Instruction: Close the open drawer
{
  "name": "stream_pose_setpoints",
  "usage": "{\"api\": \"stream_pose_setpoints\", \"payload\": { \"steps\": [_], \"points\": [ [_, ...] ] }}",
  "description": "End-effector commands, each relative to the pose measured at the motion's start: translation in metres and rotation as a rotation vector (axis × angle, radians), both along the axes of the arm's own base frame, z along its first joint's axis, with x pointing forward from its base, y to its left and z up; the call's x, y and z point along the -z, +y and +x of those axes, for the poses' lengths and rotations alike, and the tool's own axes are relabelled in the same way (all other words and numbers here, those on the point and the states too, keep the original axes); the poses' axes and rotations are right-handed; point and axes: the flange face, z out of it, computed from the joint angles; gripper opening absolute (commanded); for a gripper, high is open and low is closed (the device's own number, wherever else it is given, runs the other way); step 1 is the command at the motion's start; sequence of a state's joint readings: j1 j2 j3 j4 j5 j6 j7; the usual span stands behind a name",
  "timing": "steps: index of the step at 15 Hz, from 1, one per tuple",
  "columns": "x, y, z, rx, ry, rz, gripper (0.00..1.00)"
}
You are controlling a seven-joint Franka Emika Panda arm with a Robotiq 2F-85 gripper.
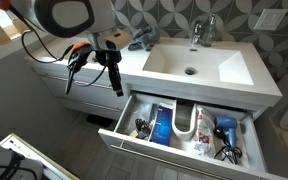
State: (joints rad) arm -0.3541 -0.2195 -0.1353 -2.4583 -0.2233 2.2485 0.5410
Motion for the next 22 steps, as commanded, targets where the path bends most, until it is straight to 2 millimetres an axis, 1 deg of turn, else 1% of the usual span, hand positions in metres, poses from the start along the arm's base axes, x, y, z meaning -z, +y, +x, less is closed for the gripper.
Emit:
{"api": "stream_pose_setpoints", "payload": {
  "steps": [1, 2, 3, 4, 6, 11, 12, 14, 15, 16, 20, 21, 22],
  "points": [
    [0.033, -0.018, -0.005, 0.086, 0.117, -0.118, 1.00],
    [0.039, -0.021, -0.008, 0.113, 0.171, -0.141, 1.00],
    [0.029, -0.015, -0.007, 0.067, 0.108, -0.088, 1.00],
    [0.037, -0.016, -0.009, 0.085, 0.139, -0.104, 1.00],
    [0.044, -0.017, -0.009, 0.097, 0.160, -0.113, 1.00],
    [0.043, -0.018, -0.008, 0.101, 0.162, -0.115, 1.00],
    [0.047, -0.020, -0.009, 0.109, 0.174, -0.131, 1.00],
    [0.061, -0.030, -0.011, 0.118, 0.202, -0.133, 1.00],
    [0.071, -0.038, -0.014, 0.130, 0.222, -0.130, 0.75],
    [0.081, -0.046, -0.017, 0.144, 0.242, -0.125, 0.74],
    [0.121, -0.075, -0.034, 0.219, 0.346, -0.098, 0.44],
    [0.129, -0.082, -0.037, 0.238, 0.367, -0.094, 0.38],
    [0.137, -0.088, -0.040, 0.253, 0.381, -0.090, 0.30]
  ]
}}
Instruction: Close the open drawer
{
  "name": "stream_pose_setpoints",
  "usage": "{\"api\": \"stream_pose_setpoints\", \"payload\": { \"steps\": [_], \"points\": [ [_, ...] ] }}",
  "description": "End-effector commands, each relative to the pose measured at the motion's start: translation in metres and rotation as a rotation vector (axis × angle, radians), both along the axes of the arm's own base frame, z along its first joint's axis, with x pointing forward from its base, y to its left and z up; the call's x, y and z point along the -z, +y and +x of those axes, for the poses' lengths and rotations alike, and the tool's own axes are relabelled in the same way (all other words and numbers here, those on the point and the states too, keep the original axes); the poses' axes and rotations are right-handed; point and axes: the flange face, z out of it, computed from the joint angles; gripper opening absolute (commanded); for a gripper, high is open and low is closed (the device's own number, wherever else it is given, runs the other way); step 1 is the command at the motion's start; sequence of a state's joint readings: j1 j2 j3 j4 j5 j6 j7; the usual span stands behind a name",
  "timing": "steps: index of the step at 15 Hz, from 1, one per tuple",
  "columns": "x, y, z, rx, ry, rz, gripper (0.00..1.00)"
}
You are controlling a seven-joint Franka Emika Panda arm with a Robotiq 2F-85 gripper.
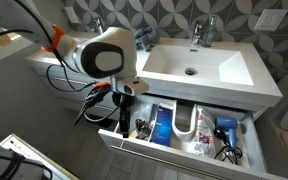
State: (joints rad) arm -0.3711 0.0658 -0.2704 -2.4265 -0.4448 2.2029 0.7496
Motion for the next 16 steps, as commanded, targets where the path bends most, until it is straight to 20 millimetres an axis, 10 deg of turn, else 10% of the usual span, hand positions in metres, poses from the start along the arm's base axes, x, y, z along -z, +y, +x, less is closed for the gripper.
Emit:
{"api": "stream_pose_setpoints", "payload": {
  "steps": [1, 5, 16],
  "points": [
    [0.029, -0.025, -0.001, 0.063, 0.070, -0.020, 0.24],
    [0.051, -0.036, 0.002, 0.101, 0.090, -0.013, 0.00],
    [0.083, -0.040, 0.023, 0.159, 0.134, -0.093, 0.00]
  ]
}}
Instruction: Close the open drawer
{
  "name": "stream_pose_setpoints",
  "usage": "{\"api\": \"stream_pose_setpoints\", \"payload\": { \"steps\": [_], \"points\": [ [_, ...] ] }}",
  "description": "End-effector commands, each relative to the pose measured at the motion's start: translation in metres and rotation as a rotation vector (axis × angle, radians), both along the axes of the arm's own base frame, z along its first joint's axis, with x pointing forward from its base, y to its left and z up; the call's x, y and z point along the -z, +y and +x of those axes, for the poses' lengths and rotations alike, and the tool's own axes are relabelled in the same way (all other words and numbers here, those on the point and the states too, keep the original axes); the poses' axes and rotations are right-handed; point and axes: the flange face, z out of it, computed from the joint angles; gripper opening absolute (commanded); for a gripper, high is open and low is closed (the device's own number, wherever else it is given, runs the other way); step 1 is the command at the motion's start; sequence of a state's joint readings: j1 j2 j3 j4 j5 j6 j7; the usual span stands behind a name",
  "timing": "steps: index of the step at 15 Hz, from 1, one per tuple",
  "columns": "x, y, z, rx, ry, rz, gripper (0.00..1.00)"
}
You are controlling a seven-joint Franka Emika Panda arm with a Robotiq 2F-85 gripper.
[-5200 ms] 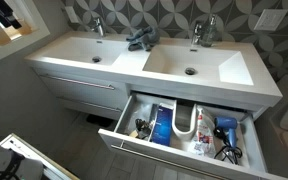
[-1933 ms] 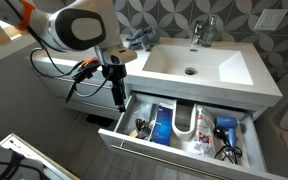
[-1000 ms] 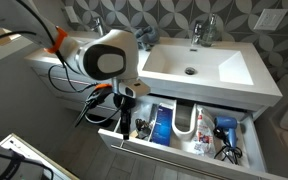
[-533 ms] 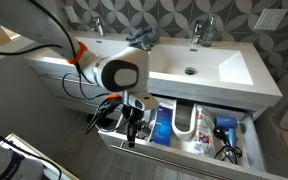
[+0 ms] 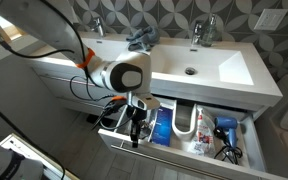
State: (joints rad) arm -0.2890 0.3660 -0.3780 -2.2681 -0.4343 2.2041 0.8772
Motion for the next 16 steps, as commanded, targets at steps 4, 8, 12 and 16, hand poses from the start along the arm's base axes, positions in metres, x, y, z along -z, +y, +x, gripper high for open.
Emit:
{"api": "stream_pose_setpoints", "payload": {
  "steps": [4, 8, 12, 16],
  "points": [
    [0.003, -0.004, 0.014, 0.029, -0.048, 0.013, 0.00],
    [-0.004, -0.004, 0.018, 0.067, -0.138, 0.083, 0.00],
    [-0.009, -0.009, 0.033, 0.095, -0.272, 0.134, 0.00],
    [-0.010, 0.001, 0.059, 0.070, -0.431, 0.114, 0.00]
  ]
}}
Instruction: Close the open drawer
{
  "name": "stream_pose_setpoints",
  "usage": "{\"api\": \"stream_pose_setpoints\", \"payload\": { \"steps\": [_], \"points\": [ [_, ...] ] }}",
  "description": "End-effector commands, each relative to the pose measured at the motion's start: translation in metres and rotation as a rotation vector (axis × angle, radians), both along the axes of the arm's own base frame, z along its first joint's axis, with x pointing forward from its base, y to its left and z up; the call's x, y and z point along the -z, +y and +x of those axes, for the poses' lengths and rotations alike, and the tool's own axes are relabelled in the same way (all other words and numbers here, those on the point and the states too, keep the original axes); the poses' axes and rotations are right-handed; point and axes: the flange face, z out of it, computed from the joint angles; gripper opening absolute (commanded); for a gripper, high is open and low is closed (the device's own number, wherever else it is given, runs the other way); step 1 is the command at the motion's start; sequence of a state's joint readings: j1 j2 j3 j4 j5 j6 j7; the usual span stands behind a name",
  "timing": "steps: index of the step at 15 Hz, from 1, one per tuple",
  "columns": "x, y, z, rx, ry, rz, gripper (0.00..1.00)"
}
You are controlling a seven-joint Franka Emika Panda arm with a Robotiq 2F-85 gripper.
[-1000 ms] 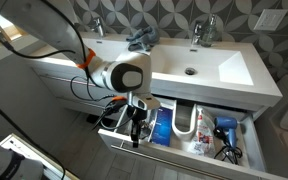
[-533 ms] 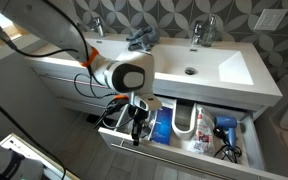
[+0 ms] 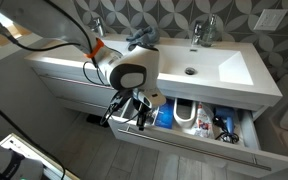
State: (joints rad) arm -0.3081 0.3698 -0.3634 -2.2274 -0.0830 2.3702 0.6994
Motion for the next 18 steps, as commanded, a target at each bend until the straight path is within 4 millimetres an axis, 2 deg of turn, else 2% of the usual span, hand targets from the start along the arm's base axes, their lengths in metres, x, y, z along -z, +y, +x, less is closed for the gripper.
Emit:
{"api": "stream_pose_setpoints", "payload": {
  "steps": [1, 5, 8, 13, 18],
  "points": [
    [0.007, 0.015, 0.030, -0.011, -0.150, -0.003, 0.00],
    [0.014, 0.032, 0.058, -0.011, -0.318, -0.030, 0.00],
    [0.011, 0.045, 0.072, -0.002, -0.417, -0.022, 0.00],
    [0.013, 0.060, 0.088, -0.014, -0.505, 0.001, 0.00],
    [0.007, 0.067, 0.095, -0.037, -0.582, 0.019, 0.00]
  ]
}}
